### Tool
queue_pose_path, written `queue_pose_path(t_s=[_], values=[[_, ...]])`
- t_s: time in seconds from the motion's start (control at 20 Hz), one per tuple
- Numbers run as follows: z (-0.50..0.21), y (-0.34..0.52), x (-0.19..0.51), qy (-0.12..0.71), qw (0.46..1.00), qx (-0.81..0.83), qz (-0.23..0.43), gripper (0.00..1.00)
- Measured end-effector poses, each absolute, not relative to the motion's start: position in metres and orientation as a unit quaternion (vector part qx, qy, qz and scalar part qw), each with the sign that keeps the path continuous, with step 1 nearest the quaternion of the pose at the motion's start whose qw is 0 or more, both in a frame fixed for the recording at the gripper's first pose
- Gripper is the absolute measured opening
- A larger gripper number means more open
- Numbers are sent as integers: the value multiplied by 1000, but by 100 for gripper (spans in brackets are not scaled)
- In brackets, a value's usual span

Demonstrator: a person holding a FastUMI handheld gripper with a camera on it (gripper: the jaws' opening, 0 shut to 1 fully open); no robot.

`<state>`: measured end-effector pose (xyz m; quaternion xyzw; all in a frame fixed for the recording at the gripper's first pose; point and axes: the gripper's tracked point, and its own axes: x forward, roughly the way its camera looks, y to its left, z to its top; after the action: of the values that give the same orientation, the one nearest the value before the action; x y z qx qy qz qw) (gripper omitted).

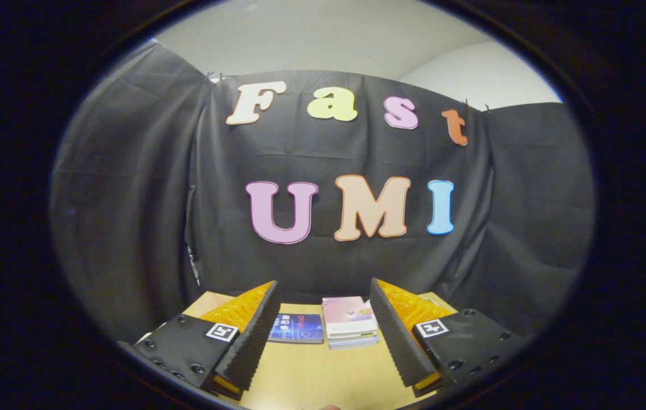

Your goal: Open the storage box then place both shoes into the box .Put the left shoe in first, then the right shoe, with the right side of both shoes facing outward in a uniform manner.

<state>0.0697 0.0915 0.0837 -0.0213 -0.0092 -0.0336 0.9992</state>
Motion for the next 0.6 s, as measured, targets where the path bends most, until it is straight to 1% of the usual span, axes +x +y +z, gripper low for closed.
queue_pose_path(t_s=[0.2,0.45,0.6], values=[[89,77,68,-15,999,-33,-26,98],[88,84,64,-28,999,-14,12,98],[85,81,61,-29,999,-8,24,97]])
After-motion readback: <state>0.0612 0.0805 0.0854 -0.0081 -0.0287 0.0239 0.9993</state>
